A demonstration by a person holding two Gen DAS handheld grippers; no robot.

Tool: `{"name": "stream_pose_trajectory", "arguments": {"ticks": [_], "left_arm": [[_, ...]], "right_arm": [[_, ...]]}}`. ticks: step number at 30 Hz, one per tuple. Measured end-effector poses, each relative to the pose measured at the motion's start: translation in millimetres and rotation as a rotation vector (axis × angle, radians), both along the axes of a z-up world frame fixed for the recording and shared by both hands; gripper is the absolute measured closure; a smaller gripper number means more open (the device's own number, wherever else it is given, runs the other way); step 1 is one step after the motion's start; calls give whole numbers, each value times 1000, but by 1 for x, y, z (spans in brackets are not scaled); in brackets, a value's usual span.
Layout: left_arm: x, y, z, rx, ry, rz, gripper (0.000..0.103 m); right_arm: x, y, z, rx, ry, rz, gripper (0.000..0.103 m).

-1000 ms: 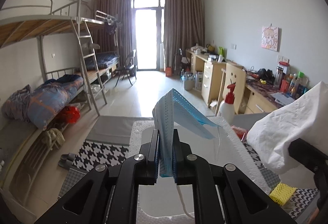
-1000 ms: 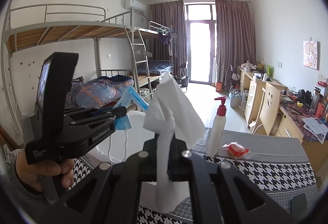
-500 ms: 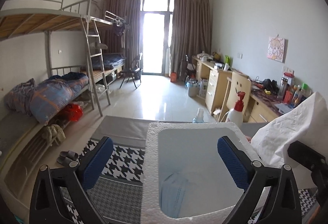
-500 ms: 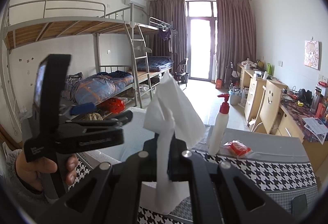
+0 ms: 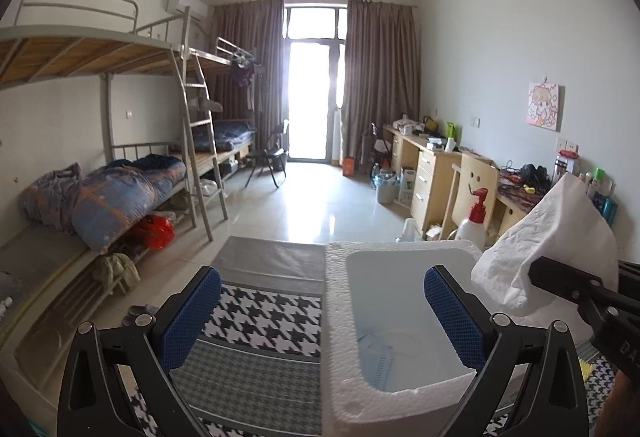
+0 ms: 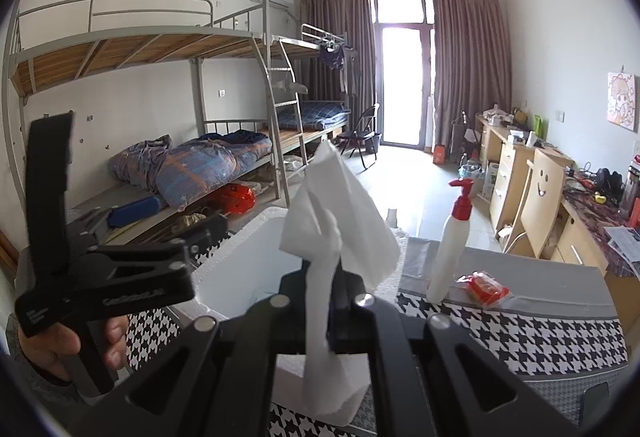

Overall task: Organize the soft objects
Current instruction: 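Move the right tool over the foam box and open it, releasing the tissue, then move both open tools back from the box toward the remaining pile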

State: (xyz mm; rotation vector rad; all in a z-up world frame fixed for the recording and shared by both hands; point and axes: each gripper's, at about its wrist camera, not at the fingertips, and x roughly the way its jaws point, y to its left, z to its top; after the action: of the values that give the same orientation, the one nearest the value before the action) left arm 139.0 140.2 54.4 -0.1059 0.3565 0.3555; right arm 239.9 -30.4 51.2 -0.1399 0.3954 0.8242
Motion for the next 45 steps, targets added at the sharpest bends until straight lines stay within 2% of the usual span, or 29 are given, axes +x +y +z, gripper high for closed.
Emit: {"name": "stream_pose_trajectory", "arguments": {"ticks": [8, 23, 24, 25, 26, 28, 29, 34, 45], "left_arm": [[-11, 2, -6, 11, -5, -8, 1], [-27, 6, -13, -23, -5, 3, 1], [-28, 6, -13, -23, -4, 4, 1], [-29, 6, -13, -23, -3, 4, 1], [-30, 5, -14, -23, -2, 3, 1], [-33, 3, -13, -16, -2, 4, 1], [-34, 3, -13, -15, -5, 5, 1], [-37, -1, -11, -14, -8, 2, 1], [-43, -9, -6, -32, -11, -37, 1]], "right_arm": [[5, 12, -3, -9, 42, 23, 96], [10, 33, -15, -65, 102, 69, 95], [9, 34, -16, -71, 101, 71, 91], [9, 36, -17, -82, 98, 77, 79], [9, 36, -18, -87, 98, 80, 60], [8, 36, -18, -83, 98, 89, 40], [7, 34, -18, -74, 92, 85, 35], [4, 33, -19, -87, 84, 82, 33], [-11, 8, -5, -35, 41, 56, 33]]}}
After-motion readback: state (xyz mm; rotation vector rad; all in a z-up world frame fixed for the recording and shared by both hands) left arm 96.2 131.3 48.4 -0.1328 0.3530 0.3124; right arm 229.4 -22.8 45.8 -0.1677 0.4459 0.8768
